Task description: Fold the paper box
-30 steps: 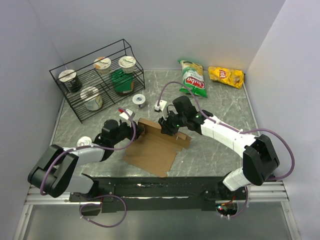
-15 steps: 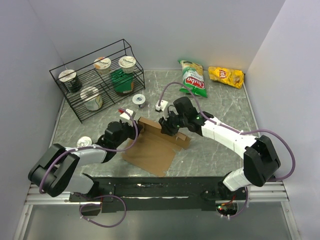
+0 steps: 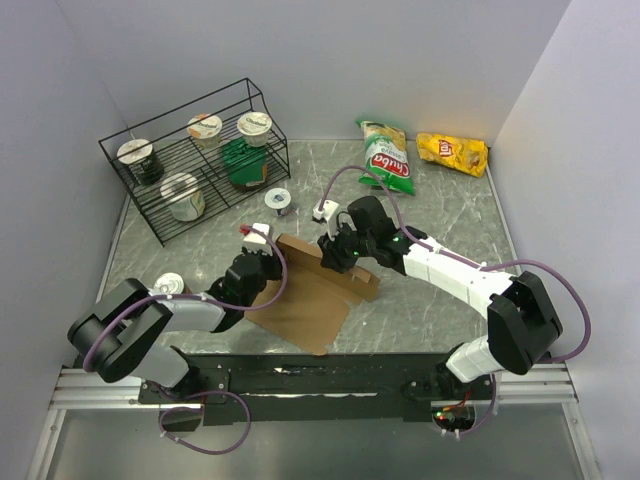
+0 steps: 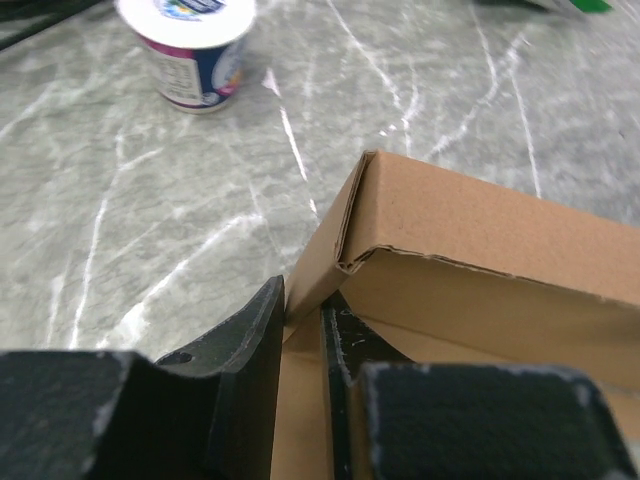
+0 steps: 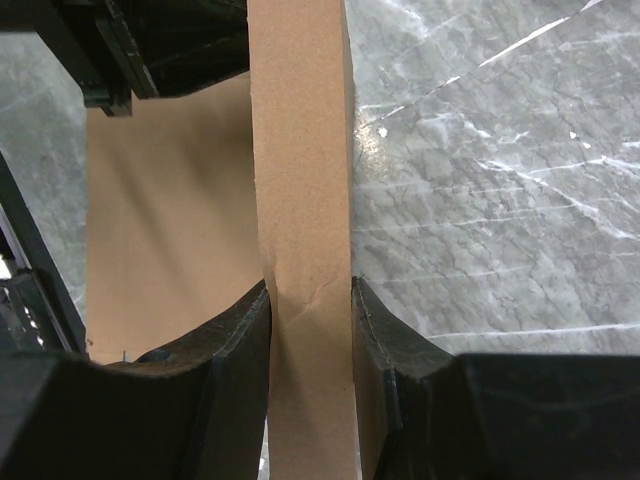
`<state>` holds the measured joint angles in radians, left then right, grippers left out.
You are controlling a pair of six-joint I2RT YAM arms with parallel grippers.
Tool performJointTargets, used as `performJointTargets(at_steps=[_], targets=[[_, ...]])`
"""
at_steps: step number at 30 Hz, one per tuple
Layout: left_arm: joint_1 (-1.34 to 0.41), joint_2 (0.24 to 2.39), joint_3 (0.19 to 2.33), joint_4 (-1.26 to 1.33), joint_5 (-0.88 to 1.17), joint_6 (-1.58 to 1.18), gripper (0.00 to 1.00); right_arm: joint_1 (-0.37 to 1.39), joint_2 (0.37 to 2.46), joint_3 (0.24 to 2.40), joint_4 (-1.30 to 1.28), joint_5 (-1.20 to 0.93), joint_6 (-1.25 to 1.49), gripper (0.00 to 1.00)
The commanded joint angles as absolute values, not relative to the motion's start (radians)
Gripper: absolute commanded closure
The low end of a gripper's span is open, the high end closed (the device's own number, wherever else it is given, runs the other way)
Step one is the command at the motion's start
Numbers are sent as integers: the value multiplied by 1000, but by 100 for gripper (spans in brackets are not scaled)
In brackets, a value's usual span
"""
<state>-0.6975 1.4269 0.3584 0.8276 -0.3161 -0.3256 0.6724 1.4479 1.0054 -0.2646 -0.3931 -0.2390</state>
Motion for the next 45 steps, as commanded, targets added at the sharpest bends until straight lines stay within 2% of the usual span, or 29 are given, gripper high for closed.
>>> performJointTargets(at_steps=[1, 7, 27, 39, 45], targets=[[-716, 1440, 394, 842, -613, -397, 83, 687, 1419, 994, -262, -400, -195, 70], [-742, 1474, 417, 790, -753, -402, 85, 687, 1430, 985, -262, -388, -176, 70], [-778, 1543, 491, 643, -999, -442, 88, 687, 1425, 986, -272, -383, -176, 70], [-782, 1555, 500, 635, -1032, -451, 89, 689, 1416, 997, -290, -388, -163, 70], [-833, 1522, 397, 871, -826, -244, 86, 687, 1433, 1000, -296, -351, -167, 70]])
